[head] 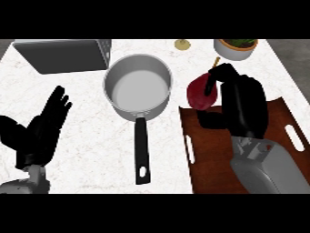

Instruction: Pick the pear from the tray and place it in the pot

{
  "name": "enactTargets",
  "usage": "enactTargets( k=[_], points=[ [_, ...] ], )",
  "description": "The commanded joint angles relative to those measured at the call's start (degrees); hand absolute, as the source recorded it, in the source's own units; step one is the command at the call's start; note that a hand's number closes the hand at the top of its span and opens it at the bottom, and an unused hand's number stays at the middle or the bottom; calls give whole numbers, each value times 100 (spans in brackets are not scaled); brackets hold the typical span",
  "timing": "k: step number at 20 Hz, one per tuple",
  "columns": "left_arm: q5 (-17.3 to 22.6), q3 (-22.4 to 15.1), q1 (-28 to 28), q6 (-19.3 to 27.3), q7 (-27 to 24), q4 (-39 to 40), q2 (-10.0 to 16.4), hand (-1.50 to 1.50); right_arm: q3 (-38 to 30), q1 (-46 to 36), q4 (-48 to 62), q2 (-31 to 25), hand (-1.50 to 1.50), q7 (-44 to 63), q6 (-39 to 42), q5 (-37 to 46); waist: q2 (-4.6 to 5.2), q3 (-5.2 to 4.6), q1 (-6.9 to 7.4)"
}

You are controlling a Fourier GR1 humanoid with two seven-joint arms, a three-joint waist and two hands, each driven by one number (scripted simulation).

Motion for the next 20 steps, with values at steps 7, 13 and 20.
enactTargets(
  k=[7,13,20],
  points=[
    [56,-227,-348,-187,114,-57,-98,0,1268,-1826,-1613,1005,150,3567,2046,856,246,45,554],
    [-38,-329,-646,-129,179,93,-223,0,802,-2732,-470,1015,150,3972,1801,426,297,48,620],
    [39,-188,-485,-302,-81,205,-147,0,426,-3177,791,1018,150,3719,1231,-87,329,50,705]
  ],
)
